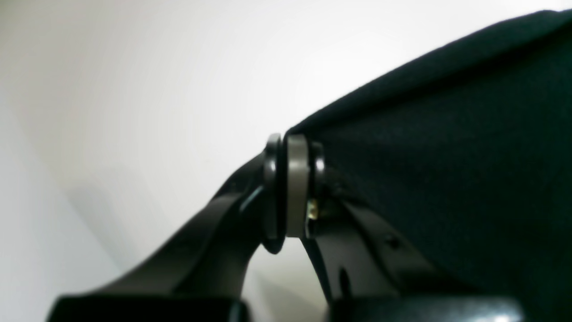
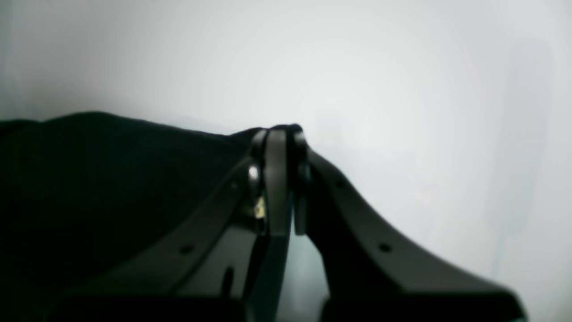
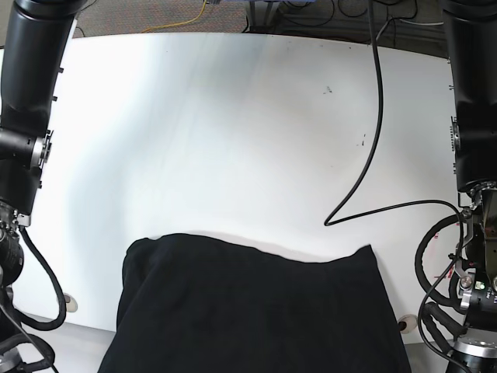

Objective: Layout the t-shirt on the table in an organized manner, then fold the t-shirt properly
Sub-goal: 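Lift the t-shirt with both grippers and shake it out above the table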

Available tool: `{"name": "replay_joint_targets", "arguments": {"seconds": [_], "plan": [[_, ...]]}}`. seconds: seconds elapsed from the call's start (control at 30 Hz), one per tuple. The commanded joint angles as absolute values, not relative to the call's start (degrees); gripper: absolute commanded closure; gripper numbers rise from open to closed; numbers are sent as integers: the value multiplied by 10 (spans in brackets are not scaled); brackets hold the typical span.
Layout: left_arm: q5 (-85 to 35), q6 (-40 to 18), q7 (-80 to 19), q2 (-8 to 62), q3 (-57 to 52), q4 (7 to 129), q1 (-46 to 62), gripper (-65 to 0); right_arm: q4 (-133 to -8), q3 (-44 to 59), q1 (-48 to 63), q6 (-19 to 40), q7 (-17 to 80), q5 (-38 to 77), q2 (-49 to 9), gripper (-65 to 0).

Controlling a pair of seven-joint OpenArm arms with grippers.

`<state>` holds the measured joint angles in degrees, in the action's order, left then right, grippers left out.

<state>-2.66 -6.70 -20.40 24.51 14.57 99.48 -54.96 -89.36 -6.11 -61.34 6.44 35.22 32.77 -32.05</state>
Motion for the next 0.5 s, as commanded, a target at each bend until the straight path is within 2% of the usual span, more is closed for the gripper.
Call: {"name": "replay_joint_targets", "arguments": {"seconds": [0.0, 0.33, 0.47], "plan": [[-24, -60, -203, 249, 138, 1000, -581, 0, -892, -65, -649, 62, 333, 327, -325, 0], [-24, -60, -207, 269, 138, 1003, -590, 0, -887, -80, -658, 62, 333, 327, -328, 0], [-25, -60, -207, 269, 138, 1004, -589, 0, -888, -78, -657, 61, 334, 327, -347, 0]]}}
